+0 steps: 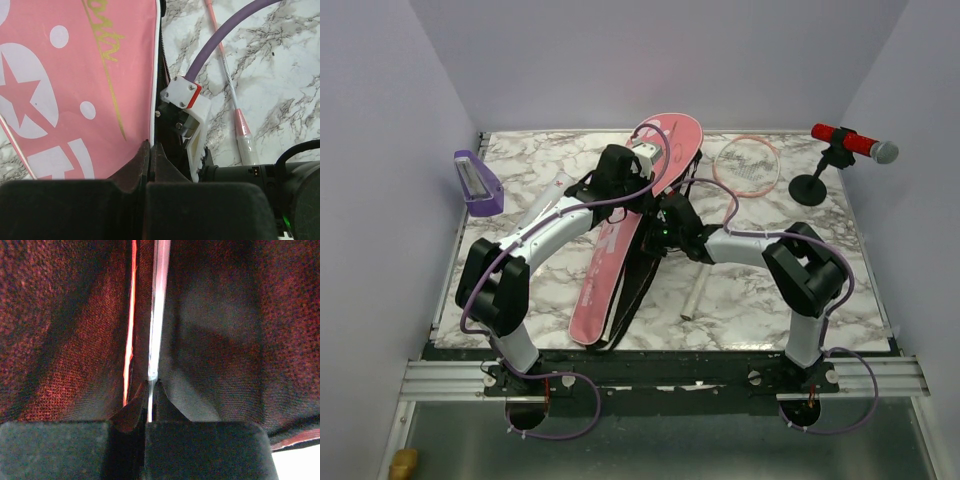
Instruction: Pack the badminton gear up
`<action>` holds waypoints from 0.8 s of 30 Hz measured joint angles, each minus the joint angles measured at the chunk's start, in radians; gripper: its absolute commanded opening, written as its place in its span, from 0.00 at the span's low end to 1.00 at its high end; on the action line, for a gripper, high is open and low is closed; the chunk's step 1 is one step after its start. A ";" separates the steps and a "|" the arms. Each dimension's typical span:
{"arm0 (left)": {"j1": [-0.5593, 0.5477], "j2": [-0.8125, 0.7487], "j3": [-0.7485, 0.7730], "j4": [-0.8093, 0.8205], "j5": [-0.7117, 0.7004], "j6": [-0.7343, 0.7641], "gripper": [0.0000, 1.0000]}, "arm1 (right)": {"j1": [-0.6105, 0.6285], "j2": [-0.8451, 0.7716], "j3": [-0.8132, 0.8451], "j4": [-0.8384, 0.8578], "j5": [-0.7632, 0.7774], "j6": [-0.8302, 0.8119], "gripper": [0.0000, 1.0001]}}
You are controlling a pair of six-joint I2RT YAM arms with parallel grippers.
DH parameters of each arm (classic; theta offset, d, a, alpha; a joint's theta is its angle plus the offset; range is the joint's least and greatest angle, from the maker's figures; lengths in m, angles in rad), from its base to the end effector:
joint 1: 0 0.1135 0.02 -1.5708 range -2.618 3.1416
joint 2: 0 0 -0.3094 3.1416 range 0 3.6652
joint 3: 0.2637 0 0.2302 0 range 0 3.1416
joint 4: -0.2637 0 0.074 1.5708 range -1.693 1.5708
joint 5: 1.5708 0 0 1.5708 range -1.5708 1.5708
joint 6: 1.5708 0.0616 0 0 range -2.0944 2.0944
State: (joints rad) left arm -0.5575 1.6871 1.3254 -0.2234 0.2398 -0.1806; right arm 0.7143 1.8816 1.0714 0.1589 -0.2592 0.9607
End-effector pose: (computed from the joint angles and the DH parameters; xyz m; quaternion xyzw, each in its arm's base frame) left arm 0.3288 -0.2222 0.3244 0.2195 0.8486 -0.2677 0.4001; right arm 0.3051 0.2854 0.2075 0.0523 0.8890 0.4044 0.2085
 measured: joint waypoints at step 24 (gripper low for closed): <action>0.009 -0.028 -0.015 -0.057 -0.023 -0.006 0.00 | -0.206 -0.443 -0.174 -0.062 0.070 0.005 0.69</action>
State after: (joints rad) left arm -0.5488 1.6588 1.3102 -0.2806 0.2169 -0.1867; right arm 0.5087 1.4387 0.8970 0.0971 -0.1890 0.9661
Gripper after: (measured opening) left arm 0.010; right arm 0.703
